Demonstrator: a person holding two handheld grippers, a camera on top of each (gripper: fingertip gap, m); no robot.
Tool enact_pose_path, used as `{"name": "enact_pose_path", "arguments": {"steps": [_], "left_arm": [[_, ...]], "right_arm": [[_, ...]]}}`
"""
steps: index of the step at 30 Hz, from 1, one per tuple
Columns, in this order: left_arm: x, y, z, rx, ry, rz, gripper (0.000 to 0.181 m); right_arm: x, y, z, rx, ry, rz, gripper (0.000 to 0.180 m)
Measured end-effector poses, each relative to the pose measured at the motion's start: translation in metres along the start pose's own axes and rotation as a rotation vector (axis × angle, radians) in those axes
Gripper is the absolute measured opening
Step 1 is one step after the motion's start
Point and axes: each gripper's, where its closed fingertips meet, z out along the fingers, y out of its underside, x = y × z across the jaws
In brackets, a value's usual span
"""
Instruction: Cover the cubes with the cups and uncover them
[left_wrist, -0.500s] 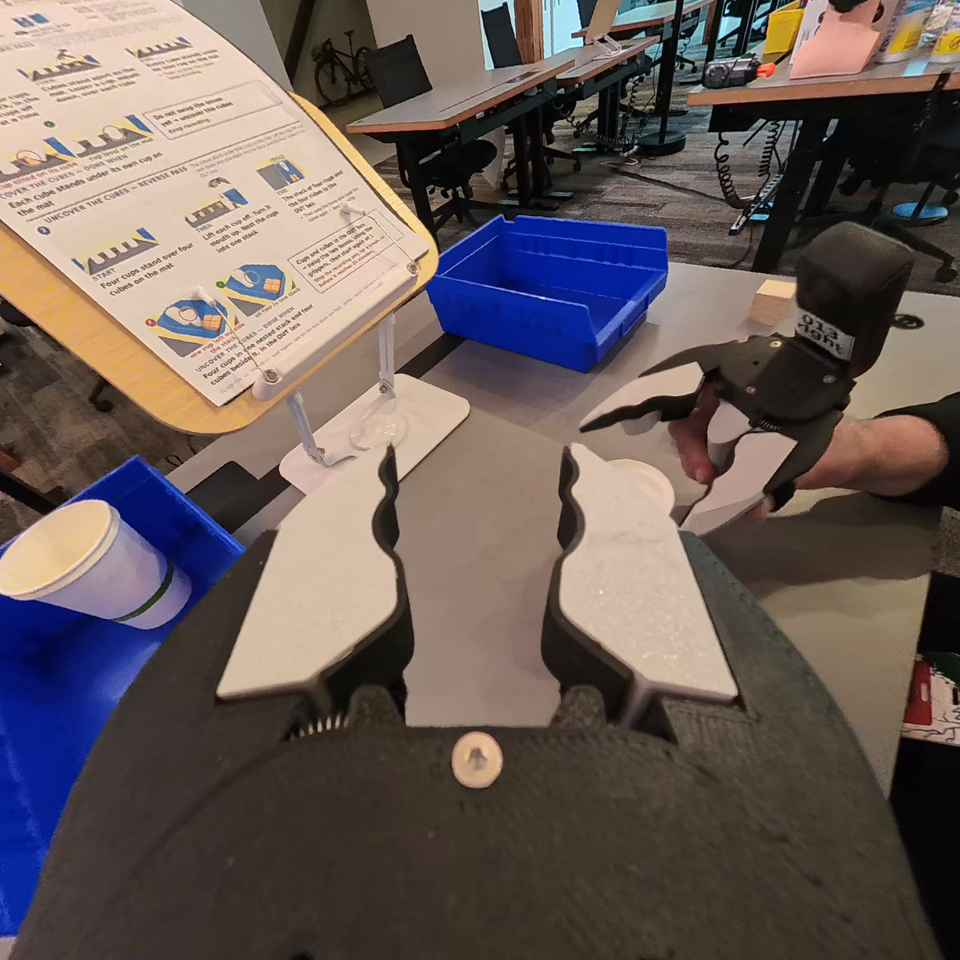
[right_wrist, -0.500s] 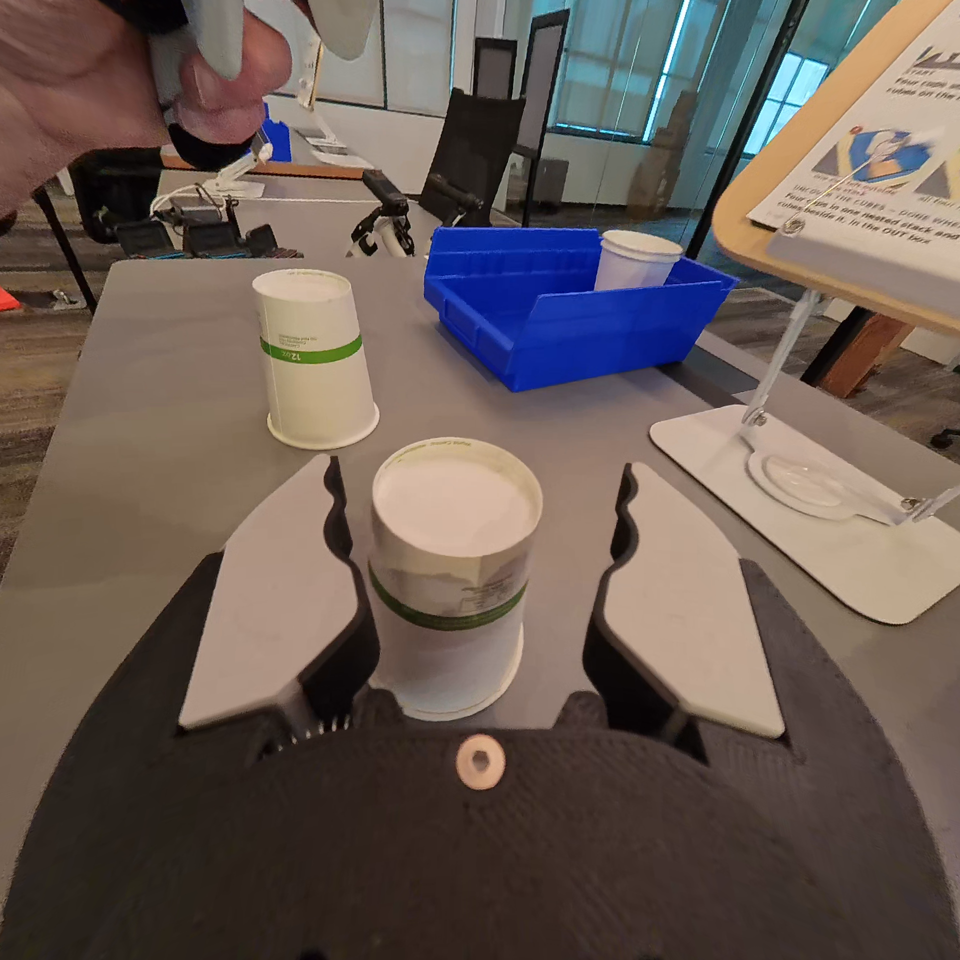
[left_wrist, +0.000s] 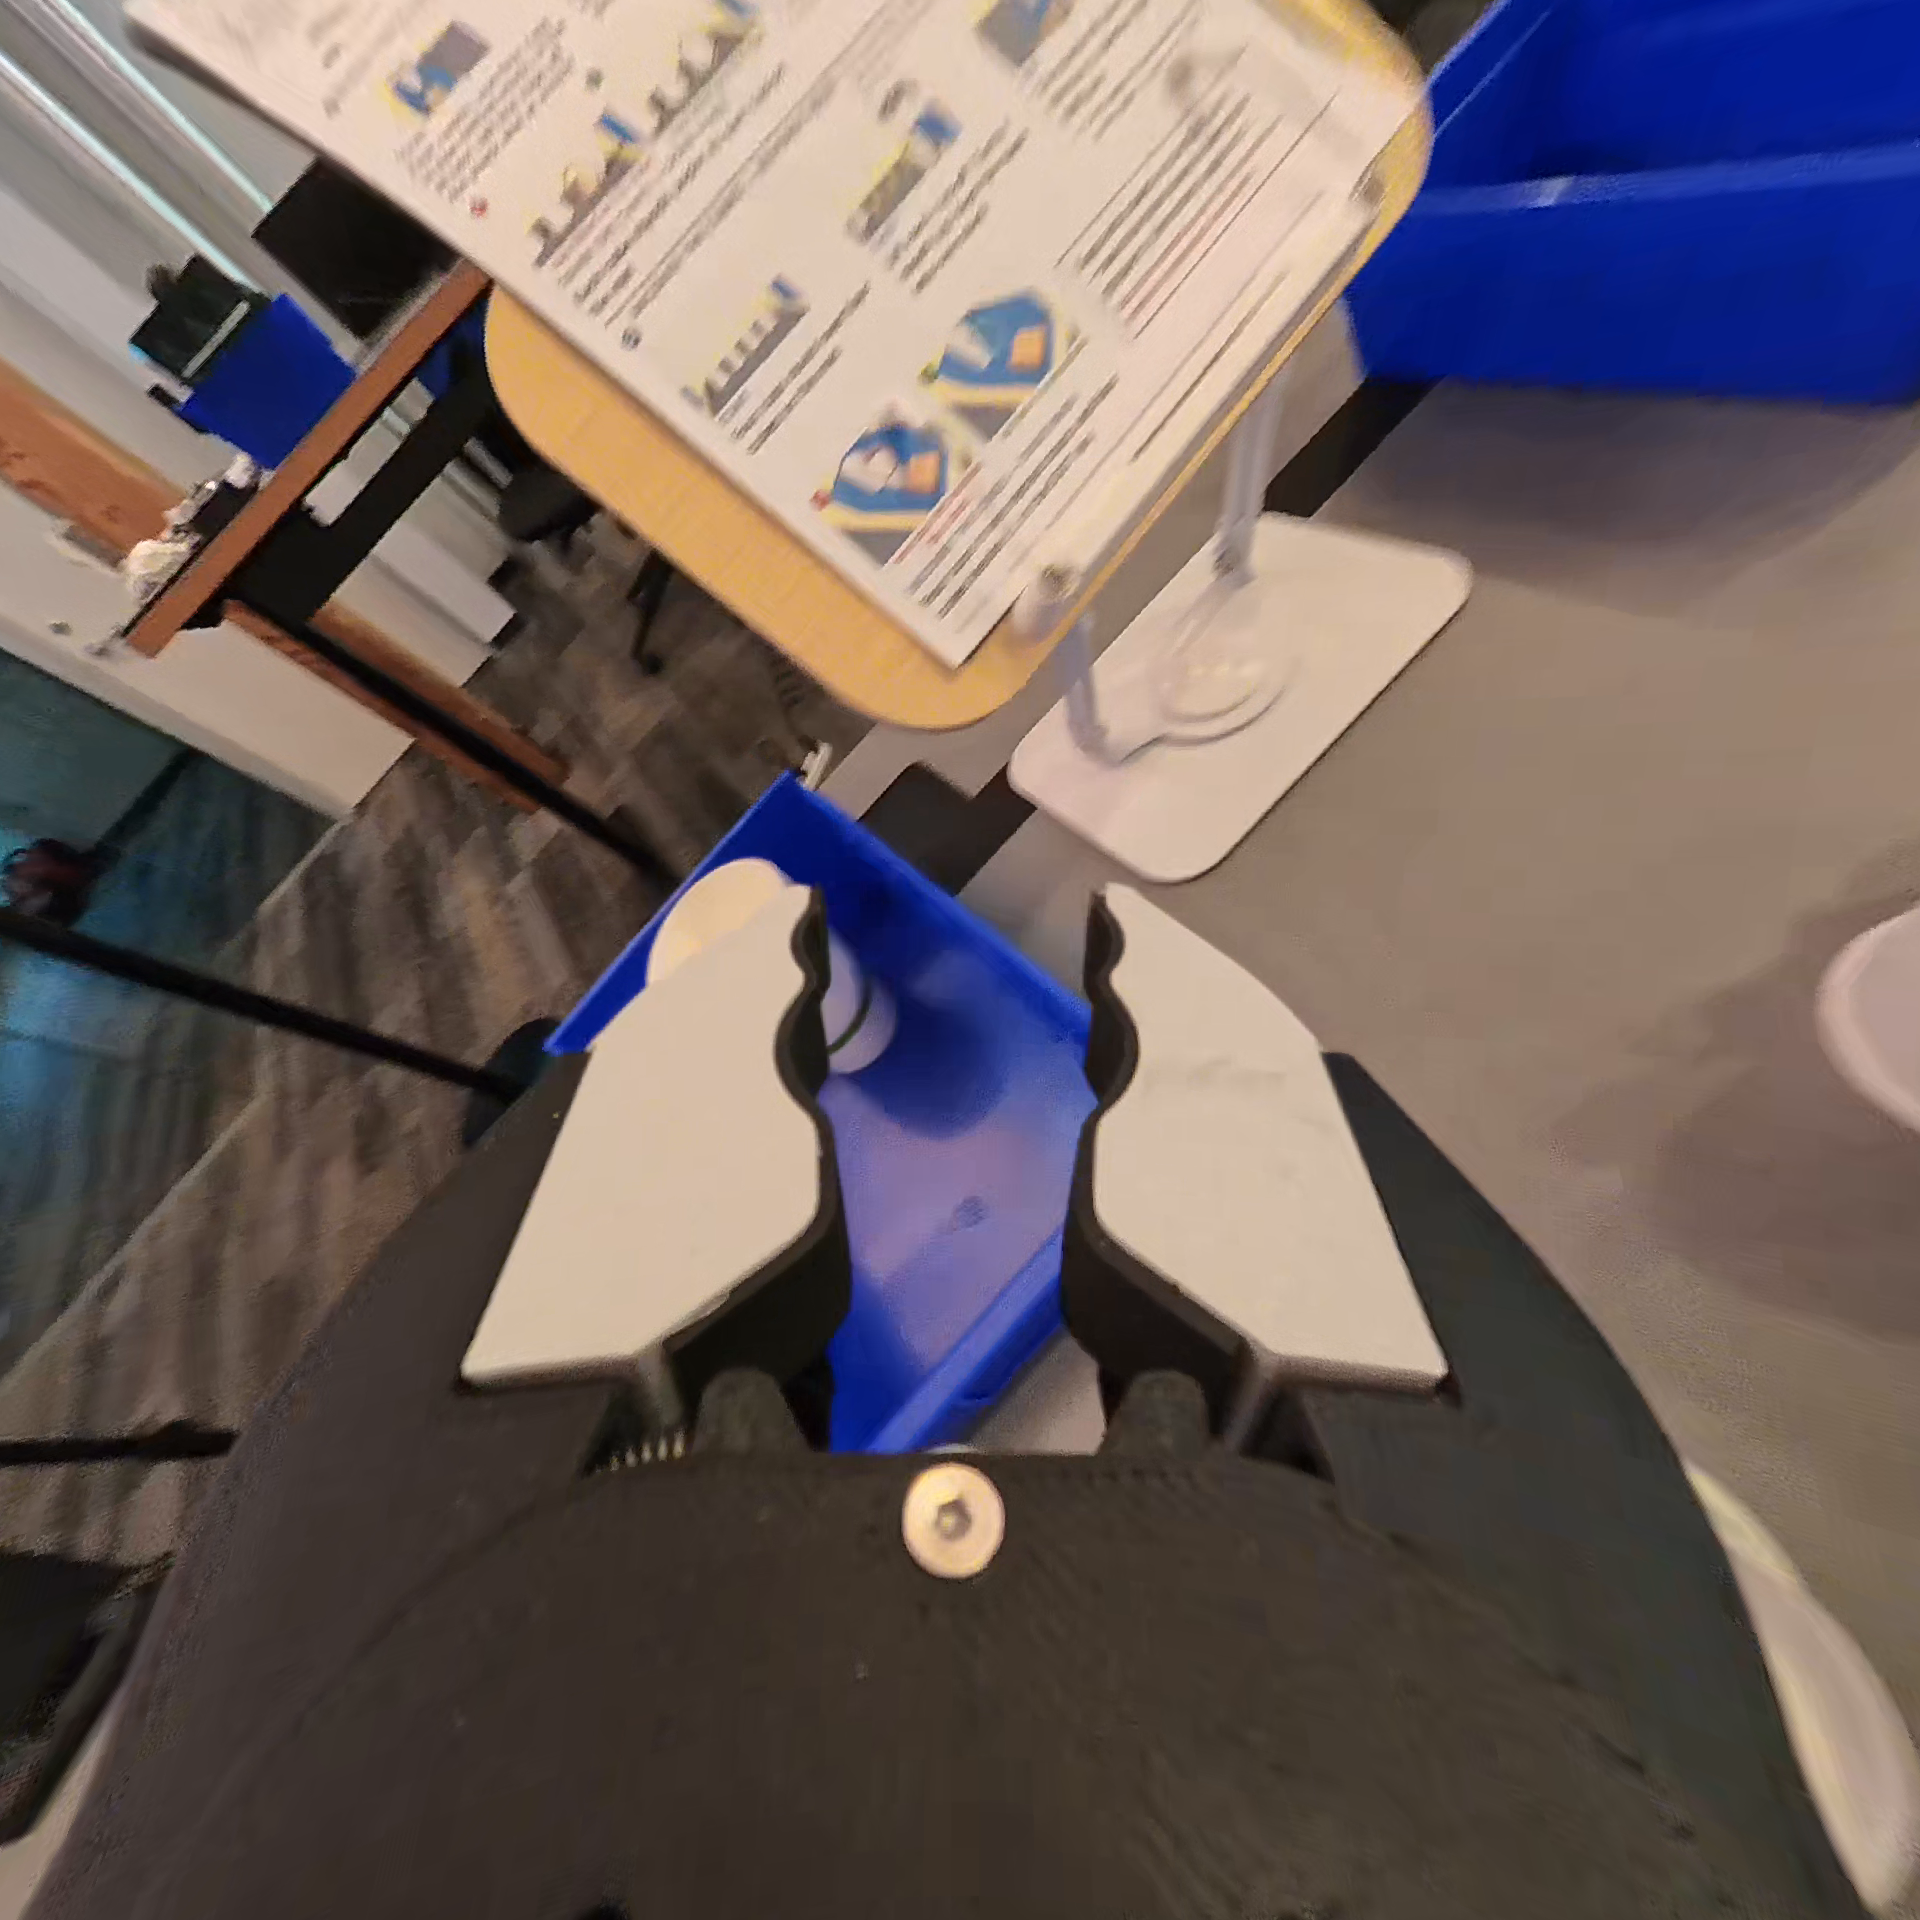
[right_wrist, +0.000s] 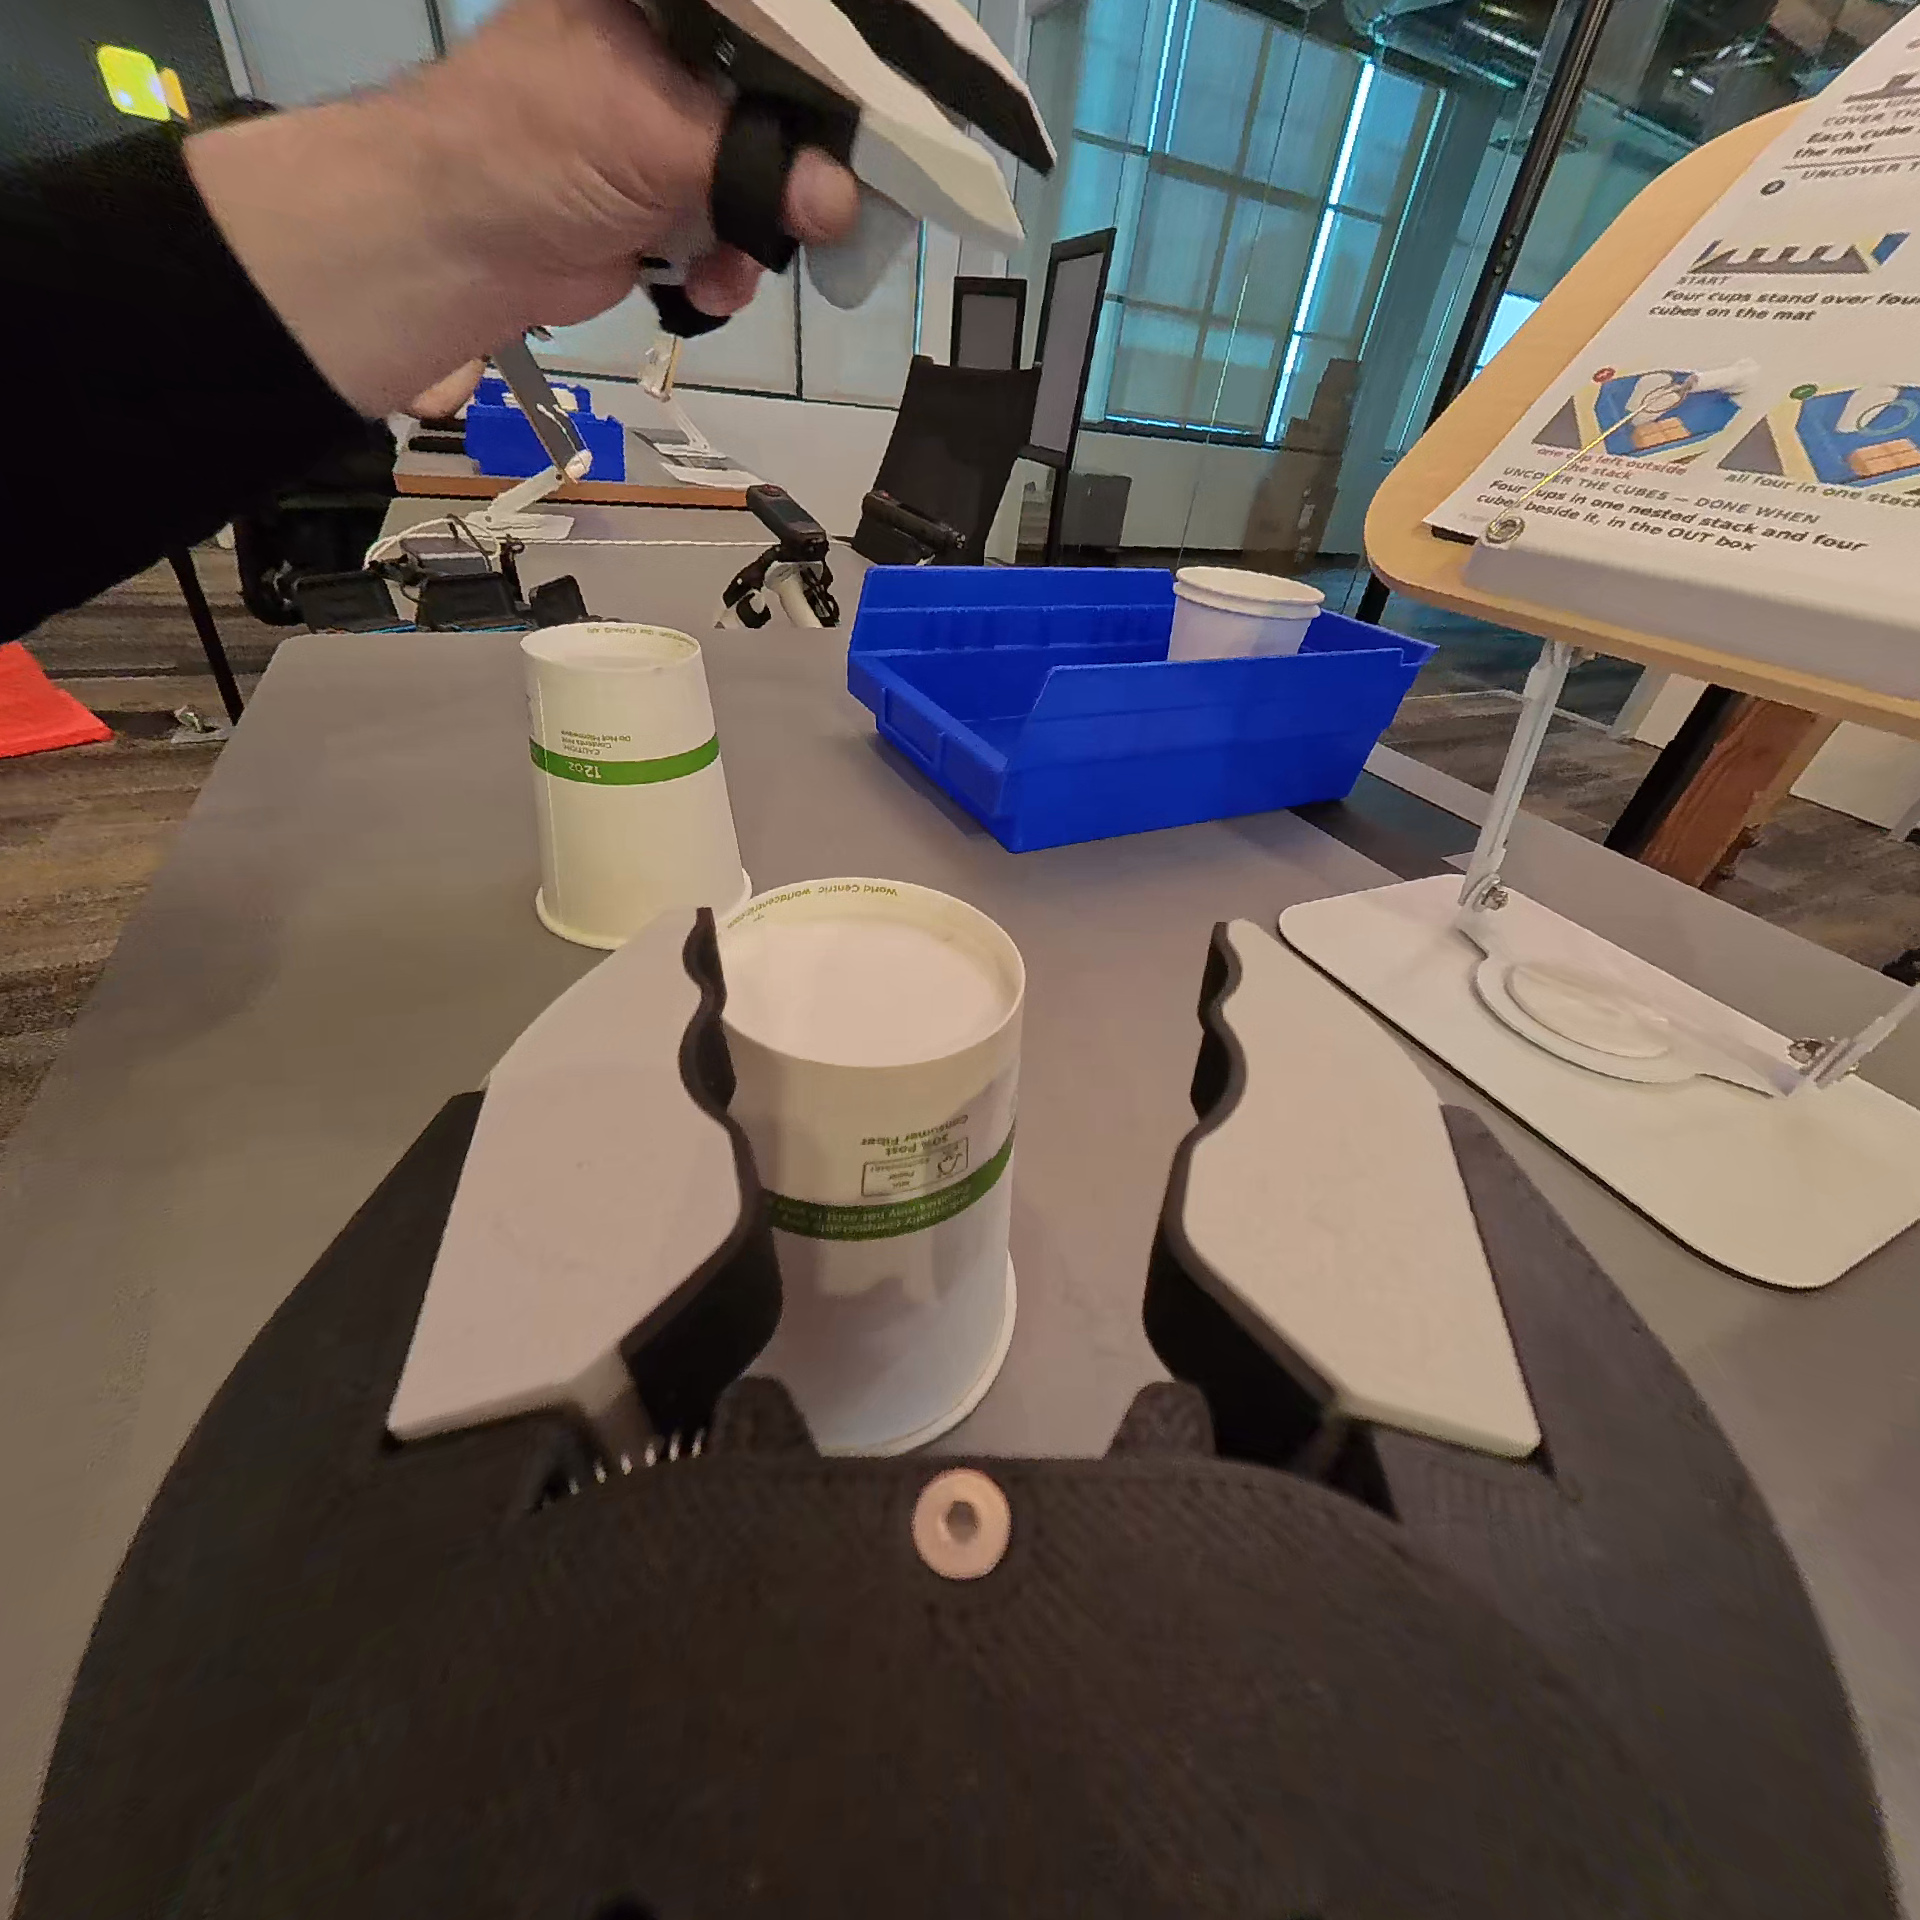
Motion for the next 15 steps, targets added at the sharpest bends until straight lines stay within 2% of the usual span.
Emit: {"name": "enact_pose_path", "arguments": {"steps": [11, 15], "left_arm": [[-0.063, 0.081, 0.112, -0.268, -0.044, 0.402, 0.024], [-0.074, 0.102, 0.14, -0.316, -0.006, 0.429, 0.02]], "right_arm": [[0.012, 0.005, -0.006, 0.02, 0.015, 0.02, 0.082], [0.015, 0.008, -0.007, 0.018, 0.009, 0.037, 0.081]]}}
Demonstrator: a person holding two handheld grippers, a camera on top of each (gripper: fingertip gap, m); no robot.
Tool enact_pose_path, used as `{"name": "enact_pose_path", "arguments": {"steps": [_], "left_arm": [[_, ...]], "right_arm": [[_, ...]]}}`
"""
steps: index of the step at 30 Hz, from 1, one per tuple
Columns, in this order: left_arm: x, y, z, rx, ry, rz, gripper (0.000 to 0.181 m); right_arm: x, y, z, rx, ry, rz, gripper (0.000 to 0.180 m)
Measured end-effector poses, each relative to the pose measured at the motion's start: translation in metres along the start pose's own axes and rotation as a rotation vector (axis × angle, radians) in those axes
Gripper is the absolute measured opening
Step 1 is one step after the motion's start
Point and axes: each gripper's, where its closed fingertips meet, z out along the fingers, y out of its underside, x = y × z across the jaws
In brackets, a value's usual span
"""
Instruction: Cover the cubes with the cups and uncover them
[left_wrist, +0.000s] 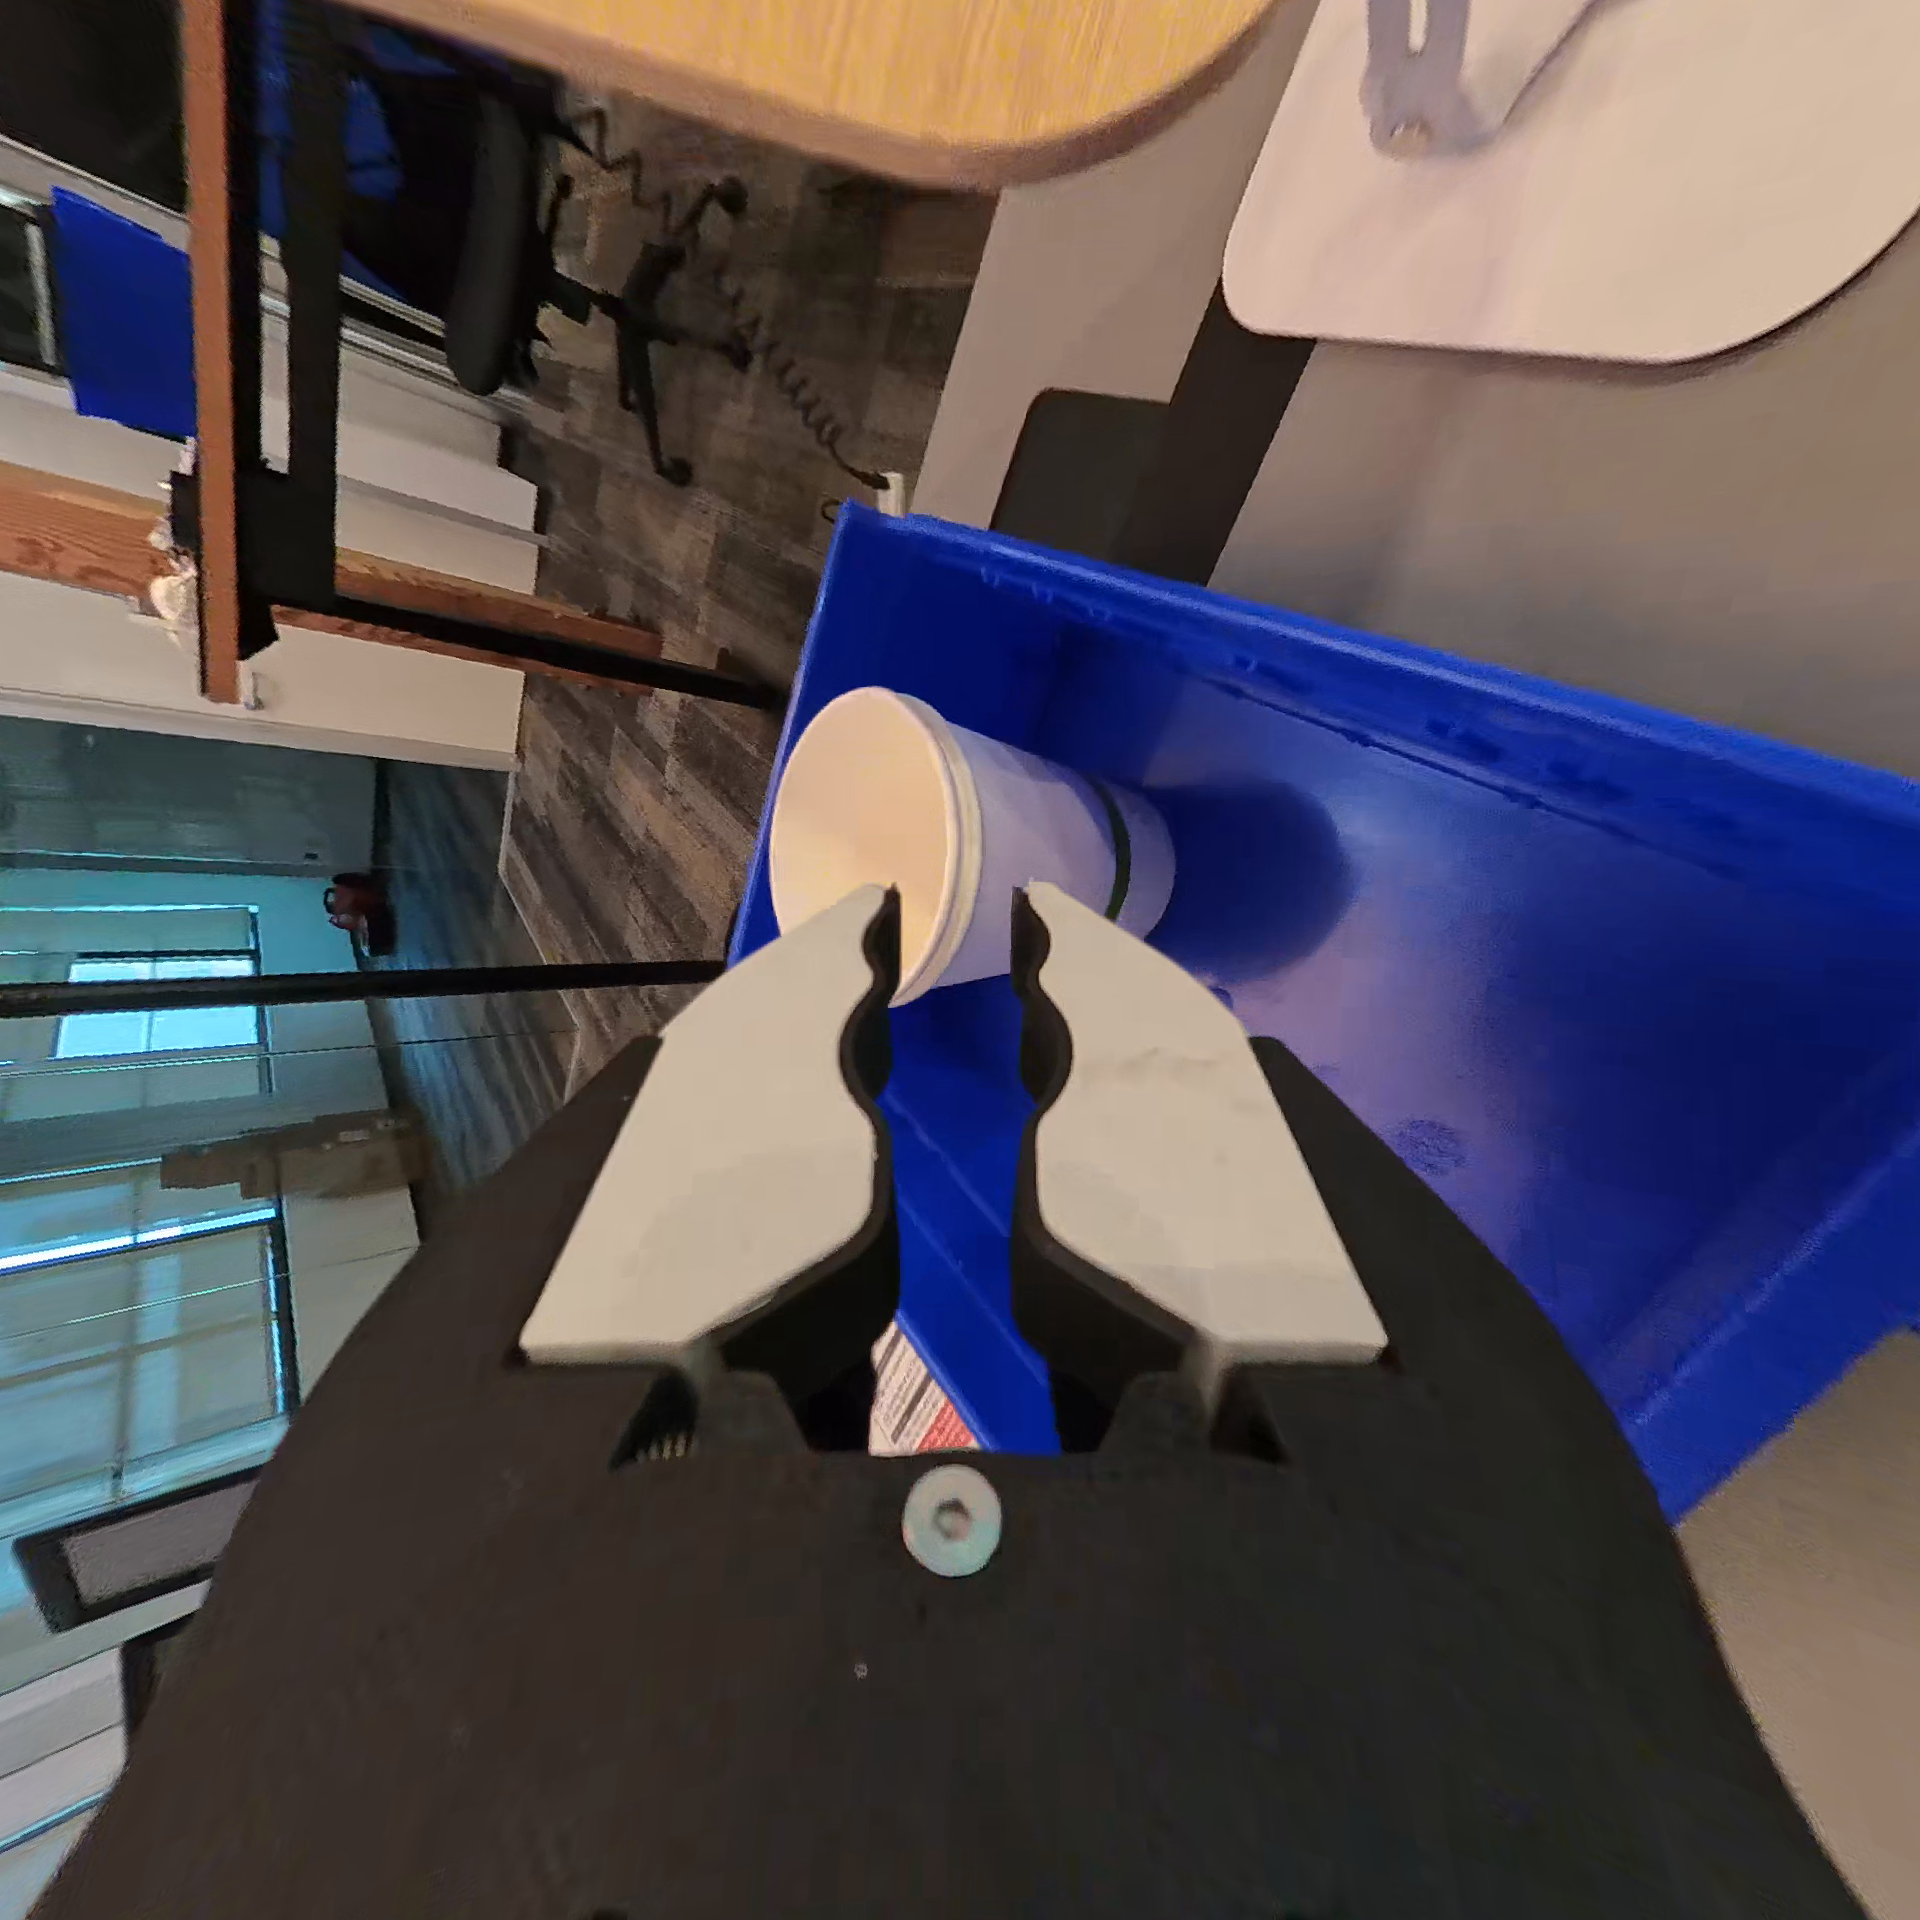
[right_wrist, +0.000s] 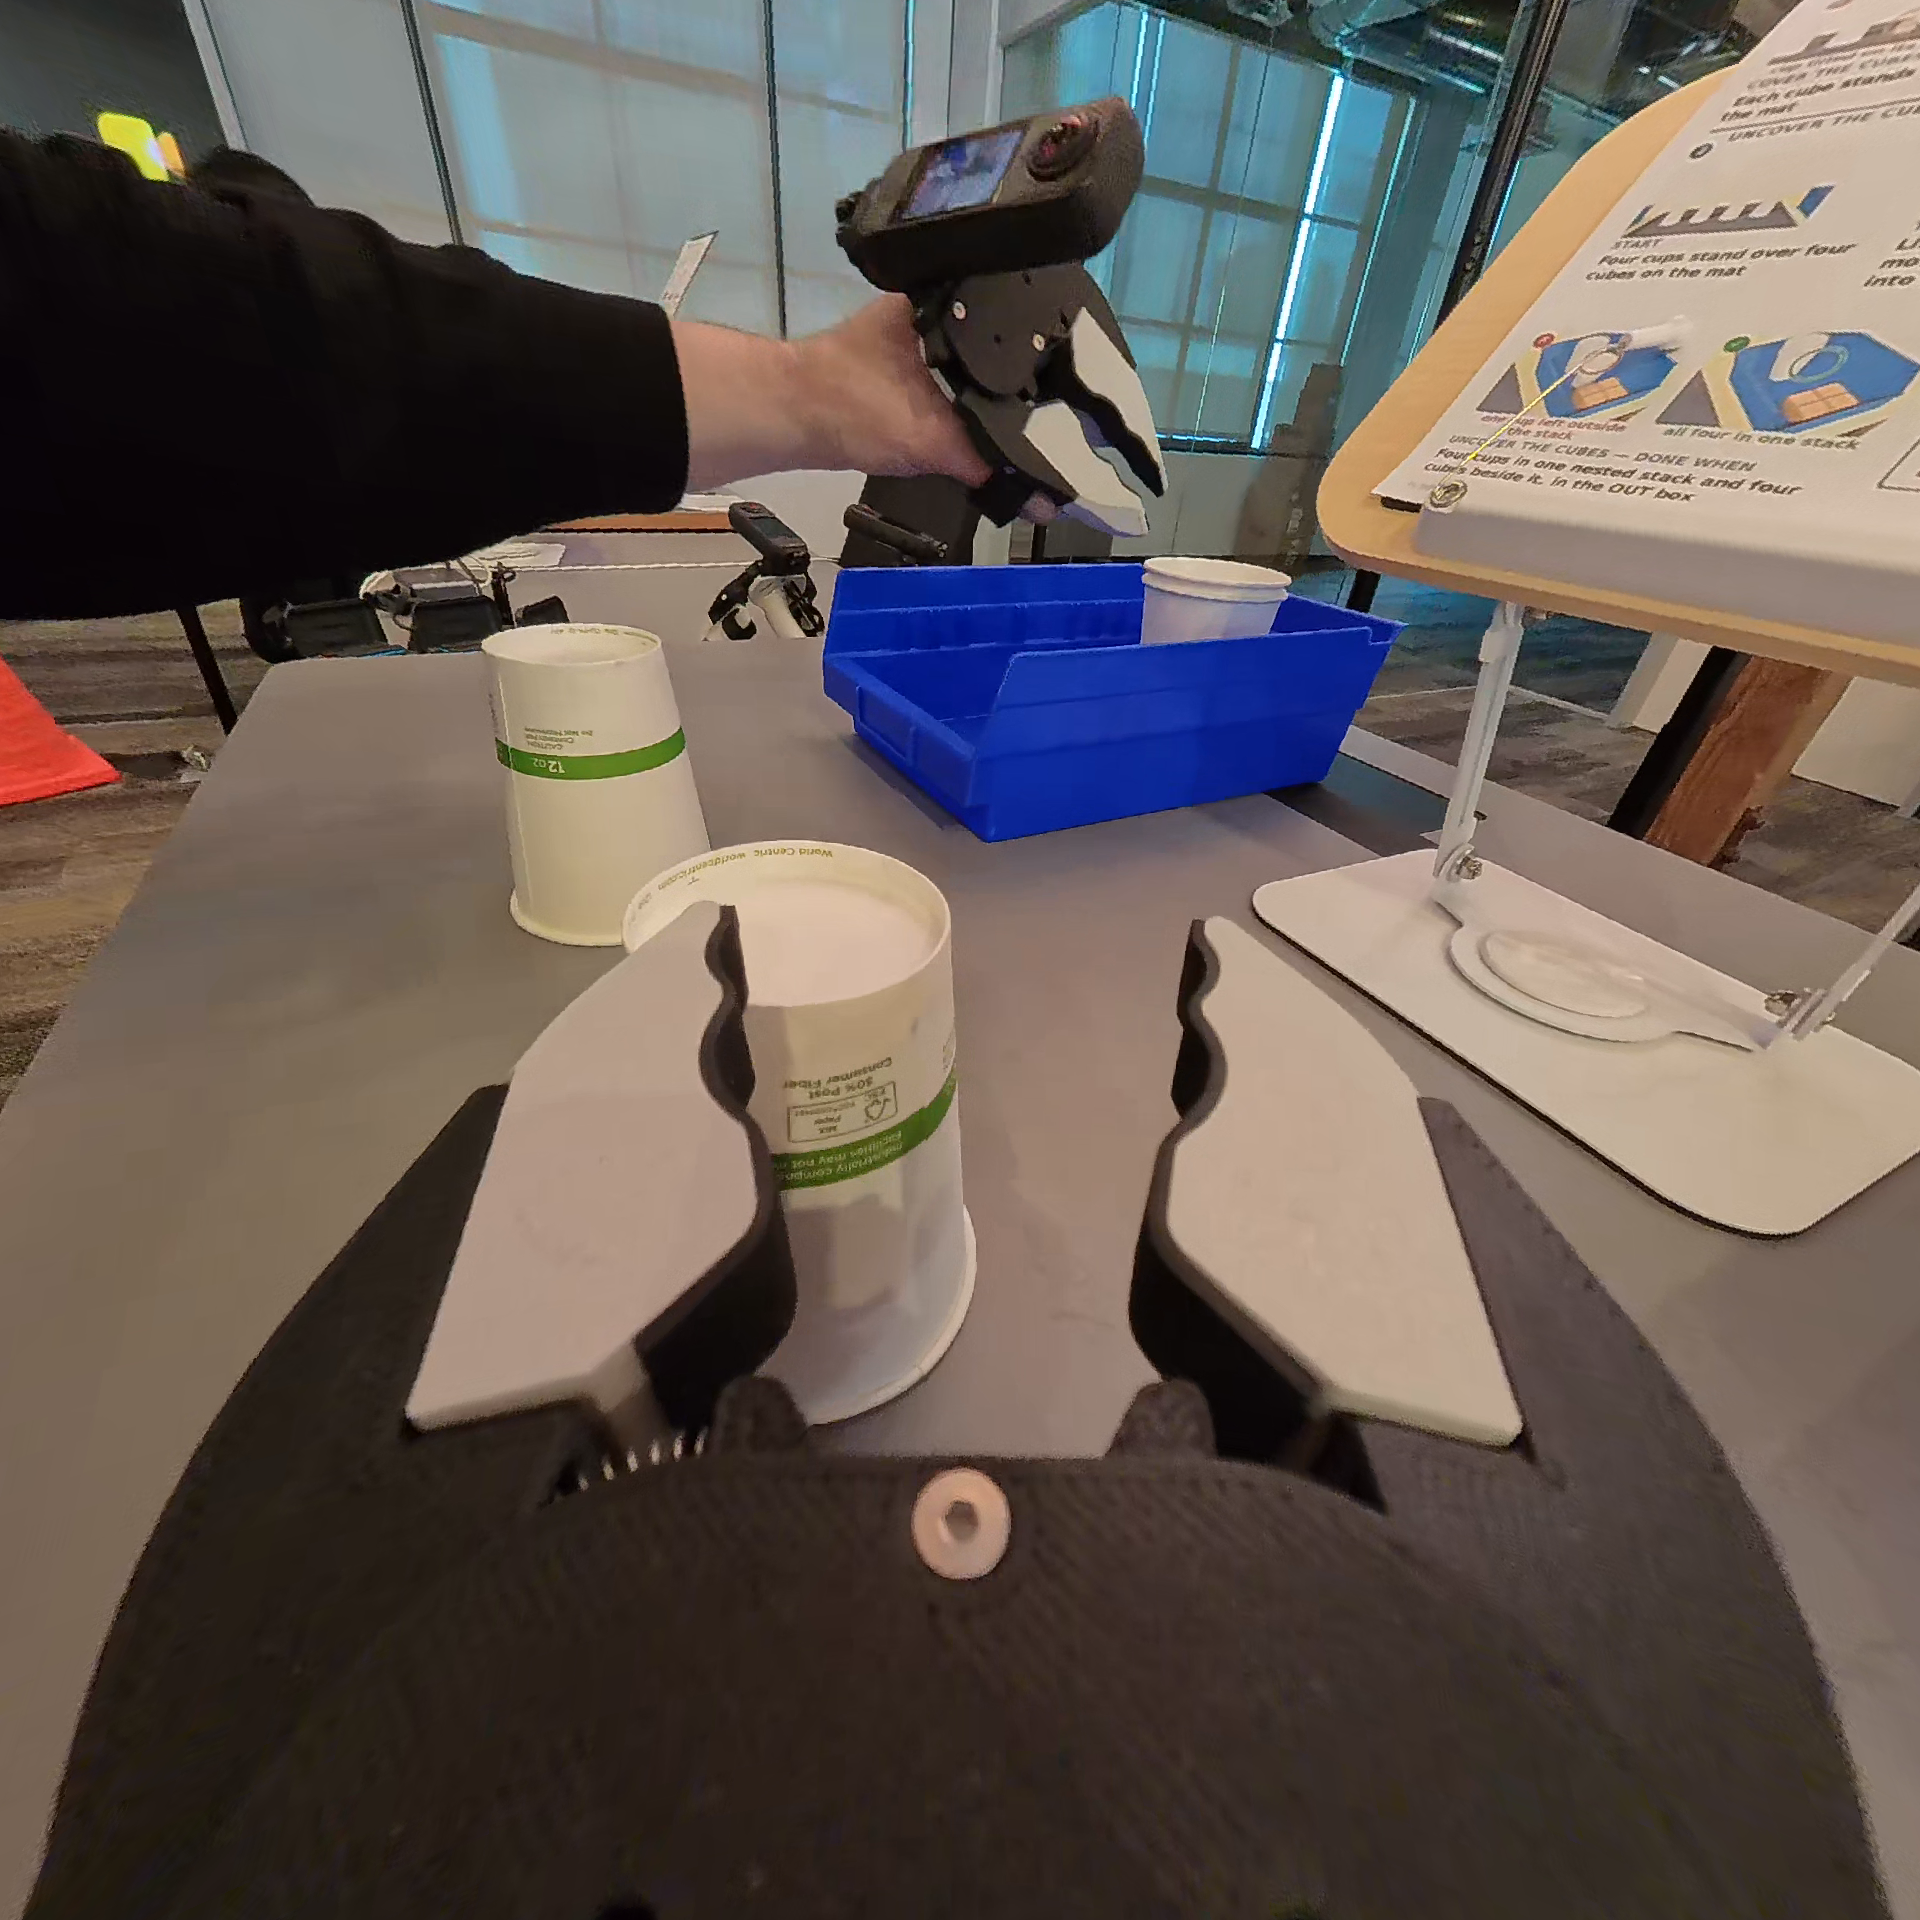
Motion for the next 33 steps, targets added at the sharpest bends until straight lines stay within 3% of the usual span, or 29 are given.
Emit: {"name": "enact_pose_path", "arguments": {"steps": [14, 33], "left_arm": [[-0.01, 0.033, 0.046, -0.114, 0.064, 0.08, 0.017], [-0.008, 0.029, 0.051, -0.112, 0.049, 0.16, 0.003]], "right_arm": [[0.003, 0.0, 0.0, 0.008, -0.019, 0.032, 0.079], [0.004, 0.004, 0.001, -0.006, -0.02, 0.043, 0.078]]}}
